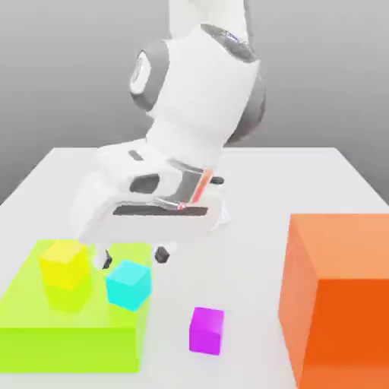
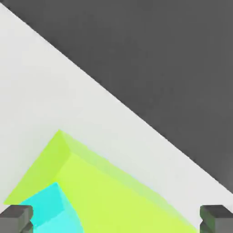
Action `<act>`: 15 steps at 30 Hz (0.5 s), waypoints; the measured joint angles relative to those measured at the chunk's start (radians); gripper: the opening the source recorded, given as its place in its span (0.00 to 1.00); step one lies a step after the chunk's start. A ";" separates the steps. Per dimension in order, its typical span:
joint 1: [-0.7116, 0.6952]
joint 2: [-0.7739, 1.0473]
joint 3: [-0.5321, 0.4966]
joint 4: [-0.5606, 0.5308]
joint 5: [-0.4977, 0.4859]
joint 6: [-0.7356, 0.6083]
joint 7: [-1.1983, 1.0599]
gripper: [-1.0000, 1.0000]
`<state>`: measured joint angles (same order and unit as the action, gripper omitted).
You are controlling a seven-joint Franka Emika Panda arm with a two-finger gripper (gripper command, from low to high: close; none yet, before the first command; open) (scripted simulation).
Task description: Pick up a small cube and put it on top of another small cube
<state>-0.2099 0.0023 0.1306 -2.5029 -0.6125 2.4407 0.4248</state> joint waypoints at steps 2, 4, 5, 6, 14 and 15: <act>-0.006 0.043 0.004 -0.024 0.008 0.037 -0.073 0.50; -0.009 0.079 0.011 -0.048 0.028 0.079 -0.154 0.50; -0.011 0.093 0.016 -0.061 0.042 0.102 -0.198 0.50; -0.015 0.105 0.023 -0.075 0.061 0.126 -0.244 0.50; -0.091 0.113 0.172 -0.192 0.387 0.329 -0.741 0.50; -0.098 0.109 0.192 -0.203 0.444 0.353 -0.808 0.50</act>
<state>-0.3077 0.1109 0.3228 -2.7058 -0.1686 2.7934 -0.3833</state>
